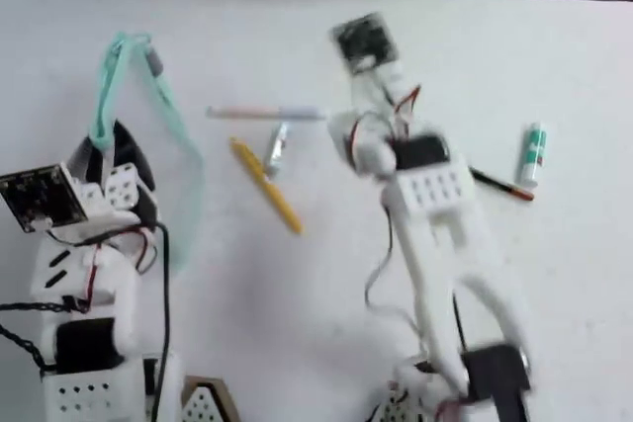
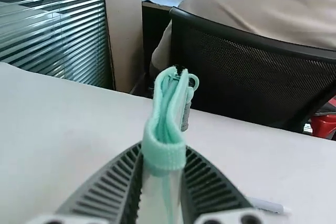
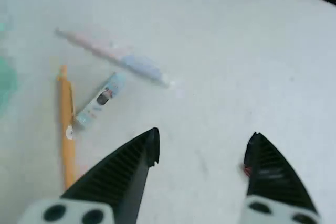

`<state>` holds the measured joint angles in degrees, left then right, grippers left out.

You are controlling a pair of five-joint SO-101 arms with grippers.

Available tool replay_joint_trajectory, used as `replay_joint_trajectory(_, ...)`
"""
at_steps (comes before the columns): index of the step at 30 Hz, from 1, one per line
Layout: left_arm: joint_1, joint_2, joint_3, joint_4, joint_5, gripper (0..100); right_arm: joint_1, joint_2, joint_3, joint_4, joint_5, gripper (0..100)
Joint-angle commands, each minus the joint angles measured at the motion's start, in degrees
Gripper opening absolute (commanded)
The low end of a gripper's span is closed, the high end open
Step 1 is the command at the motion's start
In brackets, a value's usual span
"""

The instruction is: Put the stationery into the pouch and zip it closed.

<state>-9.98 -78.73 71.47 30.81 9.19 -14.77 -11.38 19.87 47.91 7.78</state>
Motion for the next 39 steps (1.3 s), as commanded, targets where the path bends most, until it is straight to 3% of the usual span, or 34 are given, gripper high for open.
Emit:
replay_joint_trajectory(1,0.04,0.22,3.78,-1.41,1.23,2,1.63,9.1,-9.23,-3.38,-6.86,21.6)
replay_joint_trajectory(5,0.13,0.22,3.87,-1.41,1.23,2,-0.66,17.8,-15.3,-7.69,-6.51,10.6)
replay_joint_trajectory(11,0.13,0.22,3.96,-1.32,1.23,2,-5.41,29.23,-21.89,-11.82,3.34,16.4)
replay_joint_trajectory(24,0.13,0.22,3.96,-1.32,1.23,2,-4.35,48.48,-34.64,-15.6,6.33,12.5)
replay_joint_trajectory(29,0.84,0.22,3.96,-1.32,1.14,2,-5.41,52.79,-38.68,-8.84,17.23,9.4)
replay_joint_trajectory(39,1.63,0.22,4.84,-1.76,0.88,2,-5.41,54.11,-44.84,16.31,36.48,6.6)
